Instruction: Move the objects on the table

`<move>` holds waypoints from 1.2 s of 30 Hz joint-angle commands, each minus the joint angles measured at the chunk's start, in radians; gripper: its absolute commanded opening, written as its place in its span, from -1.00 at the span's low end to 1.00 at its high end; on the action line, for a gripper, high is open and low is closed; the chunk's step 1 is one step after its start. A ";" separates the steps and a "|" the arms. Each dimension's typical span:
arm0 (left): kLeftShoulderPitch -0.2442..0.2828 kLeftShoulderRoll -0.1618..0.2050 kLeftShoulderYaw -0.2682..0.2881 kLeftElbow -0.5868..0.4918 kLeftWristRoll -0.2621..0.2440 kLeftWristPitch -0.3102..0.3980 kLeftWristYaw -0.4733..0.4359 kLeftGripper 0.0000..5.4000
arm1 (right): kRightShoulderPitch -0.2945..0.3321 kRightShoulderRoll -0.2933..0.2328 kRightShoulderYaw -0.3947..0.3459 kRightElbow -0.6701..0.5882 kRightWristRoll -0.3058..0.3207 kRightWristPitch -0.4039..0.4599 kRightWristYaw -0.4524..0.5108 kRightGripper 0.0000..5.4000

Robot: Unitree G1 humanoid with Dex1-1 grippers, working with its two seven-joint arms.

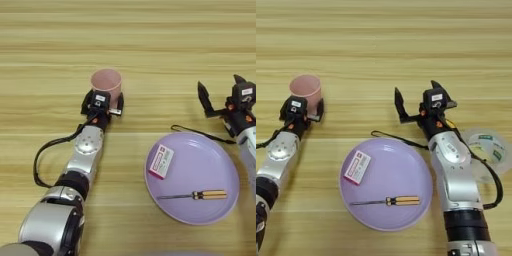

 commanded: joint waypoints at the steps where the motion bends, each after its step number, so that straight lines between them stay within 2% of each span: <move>1: 0.047 -0.004 -0.011 -0.039 -0.001 -0.005 -0.015 0.54 | -0.003 0.003 0.006 -0.014 -0.012 0.017 -0.009 1.00; 8: 0.138 -0.005 -0.015 -0.169 -0.027 0.033 -0.063 0.54 | -0.004 0.007 0.007 -0.017 -0.017 0.019 -0.012 1.00; 18: 0.277 0.018 -0.019 -0.382 -0.057 0.141 -0.134 0.53 | -0.006 0.010 0.011 -0.022 -0.020 0.022 -0.020 1.00; 26: 0.401 0.042 -0.045 -0.547 -0.037 0.198 -0.171 0.52 | -0.008 0.014 0.012 -0.024 -0.023 0.028 -0.025 1.00; 36: 0.511 0.055 -0.096 -0.660 -0.018 0.239 -0.181 0.52 | -0.009 0.015 0.011 -0.026 -0.025 0.032 -0.028 1.00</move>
